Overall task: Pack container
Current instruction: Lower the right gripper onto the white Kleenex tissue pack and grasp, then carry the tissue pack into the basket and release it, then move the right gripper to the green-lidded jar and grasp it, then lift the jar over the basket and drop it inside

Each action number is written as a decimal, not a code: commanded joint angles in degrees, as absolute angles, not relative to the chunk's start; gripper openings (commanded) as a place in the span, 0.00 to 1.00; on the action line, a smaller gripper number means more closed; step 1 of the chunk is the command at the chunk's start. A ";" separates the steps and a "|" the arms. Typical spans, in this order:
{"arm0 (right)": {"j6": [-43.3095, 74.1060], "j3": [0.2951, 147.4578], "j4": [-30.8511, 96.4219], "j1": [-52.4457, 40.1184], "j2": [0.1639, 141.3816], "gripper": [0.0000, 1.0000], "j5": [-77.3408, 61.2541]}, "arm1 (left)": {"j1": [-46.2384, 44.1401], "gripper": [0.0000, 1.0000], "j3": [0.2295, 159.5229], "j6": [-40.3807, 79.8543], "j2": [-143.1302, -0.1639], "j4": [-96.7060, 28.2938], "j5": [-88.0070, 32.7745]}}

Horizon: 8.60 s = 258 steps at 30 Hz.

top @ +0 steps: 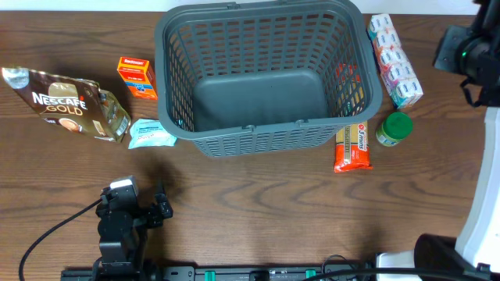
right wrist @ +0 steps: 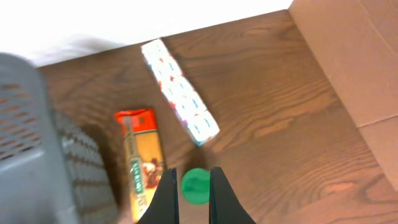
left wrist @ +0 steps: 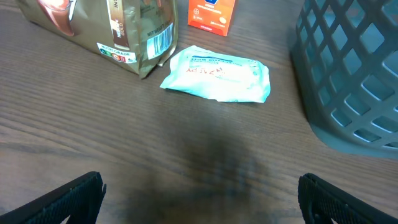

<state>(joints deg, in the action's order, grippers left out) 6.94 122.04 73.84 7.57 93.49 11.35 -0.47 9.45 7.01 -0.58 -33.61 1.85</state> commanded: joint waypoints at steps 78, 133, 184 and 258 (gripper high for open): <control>-3.25 127.76 45.60 17.15 125.34 0.17 -9.26 | -0.19 0.98 8.73 6.02 -0.23 -33.54 1.91; -25.47 129.32 59.88 -3.73 97.97 0.99 -3.09 | -0.19 0.99 8.73 6.02 -0.23 -33.54 1.91; 2.17 96.23 72.53 13.72 121.62 0.93 -1.43 | -0.19 0.99 8.73 6.02 -0.23 -33.52 1.91; 2.15 157.01 83.50 10.57 118.06 0.42 -10.00 | -0.19 0.99 8.73 6.02 -0.23 -33.52 1.91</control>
